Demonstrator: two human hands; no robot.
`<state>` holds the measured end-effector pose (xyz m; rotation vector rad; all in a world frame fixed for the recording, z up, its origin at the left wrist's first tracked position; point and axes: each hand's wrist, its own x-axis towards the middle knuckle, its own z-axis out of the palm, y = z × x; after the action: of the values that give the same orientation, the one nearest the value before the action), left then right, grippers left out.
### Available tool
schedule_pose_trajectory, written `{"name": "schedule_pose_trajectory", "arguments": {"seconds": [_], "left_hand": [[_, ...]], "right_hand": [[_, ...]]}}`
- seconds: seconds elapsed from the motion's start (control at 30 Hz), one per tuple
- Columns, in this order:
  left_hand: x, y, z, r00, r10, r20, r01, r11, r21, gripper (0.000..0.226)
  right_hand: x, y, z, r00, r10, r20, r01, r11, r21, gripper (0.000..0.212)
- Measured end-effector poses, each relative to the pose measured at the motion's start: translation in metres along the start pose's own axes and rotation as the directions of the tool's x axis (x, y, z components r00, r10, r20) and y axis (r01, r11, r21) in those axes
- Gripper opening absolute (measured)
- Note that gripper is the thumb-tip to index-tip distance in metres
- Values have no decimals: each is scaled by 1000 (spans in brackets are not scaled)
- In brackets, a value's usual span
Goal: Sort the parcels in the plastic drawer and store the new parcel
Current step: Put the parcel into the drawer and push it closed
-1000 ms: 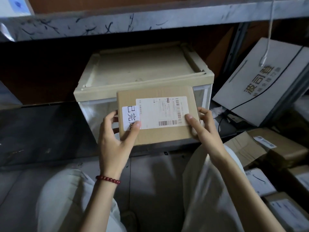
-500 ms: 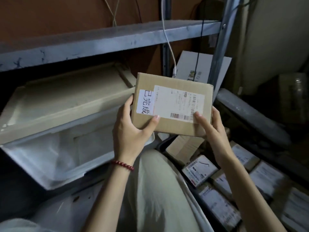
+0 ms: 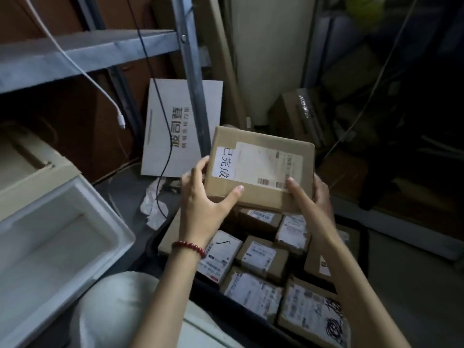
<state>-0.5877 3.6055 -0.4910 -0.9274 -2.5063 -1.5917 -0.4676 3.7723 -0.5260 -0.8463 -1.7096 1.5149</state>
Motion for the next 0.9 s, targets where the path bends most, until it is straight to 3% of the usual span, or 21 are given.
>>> {"name": "schedule_pose_trajectory", "arguments": {"seconds": [0.2, 0.43, 0.67, 0.8, 0.9], "left_hand": [[0, -8, 66, 972, -31, 234, 21, 999, 45, 87], [-7, -26, 129, 898, -33, 439, 45, 999, -18, 67], [-10, -44, 162, 801, -81, 593, 52, 996, 66, 53], [-5, -45, 166, 785, -53, 617, 17, 998, 64, 46], [-5, -45, 167, 806, -1, 592, -139, 972, 190, 50]], "right_hand": [[-8, 41, -44, 981, 48, -186, -54, 998, -24, 61], [-14, 73, -82, 931, 98, -352, -163, 973, -160, 74], [-9, 100, -101, 920, 166, -354, -251, 944, -212, 58], [-9, 108, -103, 920, 170, -354, -274, 923, -268, 59], [-8, 107, -103, 925, 159, -346, -282, 897, -341, 61]]}}
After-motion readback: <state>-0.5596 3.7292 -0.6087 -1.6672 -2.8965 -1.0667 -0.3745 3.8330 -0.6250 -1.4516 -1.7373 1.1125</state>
